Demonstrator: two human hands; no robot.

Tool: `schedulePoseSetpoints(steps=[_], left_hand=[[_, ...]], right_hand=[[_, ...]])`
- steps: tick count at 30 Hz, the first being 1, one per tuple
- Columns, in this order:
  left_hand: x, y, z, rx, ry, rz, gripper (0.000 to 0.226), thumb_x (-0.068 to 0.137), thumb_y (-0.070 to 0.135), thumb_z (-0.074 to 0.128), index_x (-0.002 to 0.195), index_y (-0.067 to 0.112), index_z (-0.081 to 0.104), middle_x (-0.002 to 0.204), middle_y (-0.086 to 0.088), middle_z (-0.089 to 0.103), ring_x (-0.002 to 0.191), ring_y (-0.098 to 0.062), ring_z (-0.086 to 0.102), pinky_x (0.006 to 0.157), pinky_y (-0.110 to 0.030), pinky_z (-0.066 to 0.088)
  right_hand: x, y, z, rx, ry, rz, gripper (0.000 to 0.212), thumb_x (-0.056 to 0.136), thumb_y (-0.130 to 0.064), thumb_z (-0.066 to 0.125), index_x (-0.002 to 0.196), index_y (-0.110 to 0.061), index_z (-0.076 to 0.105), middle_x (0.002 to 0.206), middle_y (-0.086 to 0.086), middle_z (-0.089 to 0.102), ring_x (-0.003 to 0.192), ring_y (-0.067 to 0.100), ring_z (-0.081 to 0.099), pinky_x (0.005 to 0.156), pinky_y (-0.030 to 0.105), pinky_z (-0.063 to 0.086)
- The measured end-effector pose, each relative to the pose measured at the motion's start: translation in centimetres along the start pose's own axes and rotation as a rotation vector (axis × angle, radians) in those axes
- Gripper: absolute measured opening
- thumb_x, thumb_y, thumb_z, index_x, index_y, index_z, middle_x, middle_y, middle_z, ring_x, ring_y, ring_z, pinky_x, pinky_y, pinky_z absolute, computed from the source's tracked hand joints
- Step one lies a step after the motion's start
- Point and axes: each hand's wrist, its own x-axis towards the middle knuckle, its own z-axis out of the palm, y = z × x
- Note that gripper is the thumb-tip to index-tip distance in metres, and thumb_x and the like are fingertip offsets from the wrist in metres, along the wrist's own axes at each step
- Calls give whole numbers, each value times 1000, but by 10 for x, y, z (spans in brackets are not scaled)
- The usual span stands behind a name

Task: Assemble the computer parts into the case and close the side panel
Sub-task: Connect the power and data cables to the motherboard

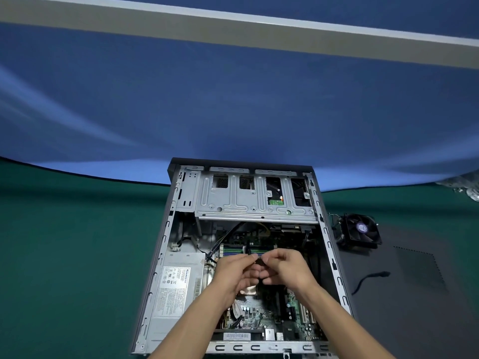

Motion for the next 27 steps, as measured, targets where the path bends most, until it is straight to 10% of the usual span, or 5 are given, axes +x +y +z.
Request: schedulePoseSetpoints(steps=[12,18,27], left_hand=[[6,-2,0,67,157,139,15,89,16,63,77,7,68,54,0,59,42,-9,46,40,-19,34],[8,-7,-2,696,363,567,19,91,8,54,102,19,64,101,10,56,99,-7,47,90,-21,36],[7,-6,4,615,228,338,20,92,3,50,88,13,66,81,4,63,70,-9,56,64,-23,38]], right_hand=[[-1,-6,2,51,27,-96,21,99,-7,47,81,-4,58,65,9,60,43,9,59,42,19,49],[-1,-4,-5,140,-16,-37,20,100,-13,46,85,-5,56,65,7,59,44,12,58,41,21,47],[0,8,-18,282,50,56,22,101,-22,46,86,-7,53,66,6,61,42,10,56,37,21,45]])
